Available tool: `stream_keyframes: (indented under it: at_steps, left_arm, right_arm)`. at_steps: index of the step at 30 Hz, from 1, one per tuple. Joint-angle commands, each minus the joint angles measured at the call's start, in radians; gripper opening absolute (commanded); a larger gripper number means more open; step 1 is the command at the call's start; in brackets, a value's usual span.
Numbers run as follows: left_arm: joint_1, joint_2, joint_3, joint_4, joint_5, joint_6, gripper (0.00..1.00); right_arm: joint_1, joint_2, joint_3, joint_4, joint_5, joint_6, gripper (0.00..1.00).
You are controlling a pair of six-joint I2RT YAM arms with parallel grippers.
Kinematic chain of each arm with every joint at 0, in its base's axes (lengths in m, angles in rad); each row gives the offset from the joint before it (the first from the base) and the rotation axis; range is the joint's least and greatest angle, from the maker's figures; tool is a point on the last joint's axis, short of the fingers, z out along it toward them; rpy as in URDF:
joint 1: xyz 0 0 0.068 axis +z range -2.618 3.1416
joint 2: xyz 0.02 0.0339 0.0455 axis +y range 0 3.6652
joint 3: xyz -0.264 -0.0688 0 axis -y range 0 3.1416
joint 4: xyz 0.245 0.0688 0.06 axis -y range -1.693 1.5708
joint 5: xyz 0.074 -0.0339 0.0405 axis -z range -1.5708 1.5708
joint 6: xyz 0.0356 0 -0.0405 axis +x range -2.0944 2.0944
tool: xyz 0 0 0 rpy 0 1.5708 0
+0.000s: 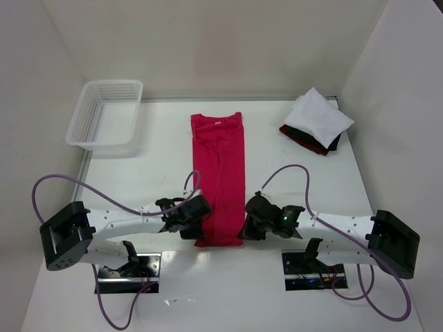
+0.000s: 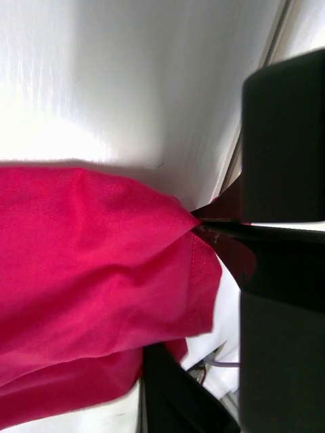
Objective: Fold and stack the t-shirts
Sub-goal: Grab the bottom of the folded rectangular tshirt with both arms, then fold the folded rectangular tshirt in 1/3 of the way
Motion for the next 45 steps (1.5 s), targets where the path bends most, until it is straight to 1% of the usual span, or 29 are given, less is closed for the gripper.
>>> stream_keyframes:
  at_steps: [1,3,4,6,7,8,10,11,13,14,15,17,18,20,21,22,29,30,33,36,37,38,39,40,42,43,44,45]
  left_arm:
    - [-0.004,-0.03,0.119,-0.134,-0.132,0.013,0.0]
    - [-0.004,-0.053,0.16,-0.182,-0.18,0.024,0.0]
    - [0.014,-0.064,0.18,-0.182,-0.222,0.05,0.0]
    - [0.045,-0.084,0.229,-0.182,-0.245,0.095,0.0]
    - [0.084,-0.084,0.245,-0.182,-0.245,0.125,0.0]
    - [0.109,-0.084,0.26,-0.173,-0.245,0.177,0.0]
    - [0.152,-0.049,0.3,-0.173,-0.245,0.226,0.0]
    - [0.192,-0.036,0.312,-0.159,-0.245,0.272,0.0]
    - [0.235,-0.003,0.347,-0.135,-0.236,0.323,0.0]
    - [0.281,0.01,0.358,-0.11,-0.227,0.348,0.0]
    - [0.305,0.037,0.37,-0.096,-0.214,0.4,0.0]
    - [0.356,0.069,0.393,-0.047,-0.187,0.453,0.0]
    - [0.402,0.112,0.422,-0.033,-0.159,0.501,0.0]
    - [0.437,0.164,0.461,-0.007,-0.135,0.543,0.0]
    - [0.465,0.216,0.482,-0.007,-0.124,0.561,0.0]
    - [0.476,0.241,0.525,0.008,-0.103,0.591,0.0]
    - [0.551,0.47,0.688,0.063,0.008,0.673,0.0]
    - [0.551,0.522,0.728,0.063,0.008,0.673,0.0]
    - [0.572,0.608,0.774,0.073,0.02,0.691,0.0]
    - [0.599,0.657,0.811,0.073,0.029,0.692,0.02]
    - [0.608,0.657,0.821,0.073,0.03,0.692,0.03]
    - [0.608,0.657,0.822,0.073,0.039,0.692,0.14]
    - [0.622,0.669,0.846,0.073,0.054,0.701,0.28]
    - [0.632,0.669,0.855,0.073,0.054,0.714,0.37]
    - [0.642,0.669,0.875,0.073,0.054,0.715,0.45]
    - [0.651,0.669,0.898,0.073,0.043,0.725,0.54]
    - [0.651,0.669,0.907,0.073,0.043,0.725,0.58]
    - [0.664,0.656,0.918,0.073,0.043,0.725,0.63]
  right_arm:
    - [0.01,-0.043,0.073,-0.084,0.096,-0.015,0.0]
    - [-0.014,-0.054,0.108,-0.122,0.142,-0.038,0.0]
    - [-0.037,-0.054,0.137,-0.122,0.142,-0.07,0.0]
    - [-0.1,-0.045,0.183,-0.122,0.151,-0.108,0.0]
    - [-0.119,-0.044,0.202,-0.122,0.152,-0.127,0.0]
    - [-0.136,-0.026,0.222,-0.122,0.152,-0.162,0.0]
    - [-0.188,0.012,0.281,-0.095,0.162,-0.199,0.0]
    - [-0.209,0.031,0.301,-0.095,0.162,-0.236,0.0]
    - [-0.271,0.086,0.361,-0.063,0.162,-0.273,0.0]
    - [-0.289,0.106,0.38,-0.053,0.162,-0.289,0.0]
    - [-0.327,0.126,0.416,-0.042,0.162,-0.32,0.0]
    - [-0.361,0.196,0.453,-0.009,0.152,-0.346,0.0]
    - [-0.375,0.221,0.472,0.002,0.152,-0.371,0.0]
    - [-0.418,0.297,0.527,0.033,0.13,-0.391,0.0]
    - [-0.43,0.322,0.562,0.033,0.13,-0.4,0.0]
    - [-0.455,0.346,0.581,0.045,0.13,-0.412,0.0]
    - [-0.548,0.528,0.705,0.089,0.078,-0.455,0.0]
    - [-0.548,0.546,0.726,0.09,0.066,-0.466,0.0]
    - [-0.574,0.62,0.766,0.103,0.041,-0.477,0.0]
    - [-0.584,0.679,0.801,0.128,0.029,-0.491,0.03]
    - [-0.584,0.692,0.812,0.128,0.029,-0.5,0.03]
    - [-0.584,0.715,0.823,0.128,0.029,-0.5,0.07]
    - [-0.584,0.724,0.843,0.128,0.029,-0.5,0.1]
    - [-0.584,0.724,0.852,0.128,0.029,-0.509,0.13]
    - [-0.584,0.745,0.877,0.128,0.039,-0.52,0.18]
    - [-0.593,0.746,0.886,0.128,0.04,-0.52,0.21]
    - [-0.602,0.746,0.886,0.128,0.052,-0.52,0.25]
    - [-0.602,0.746,0.901,0.128,0.052,-0.52,0.4]
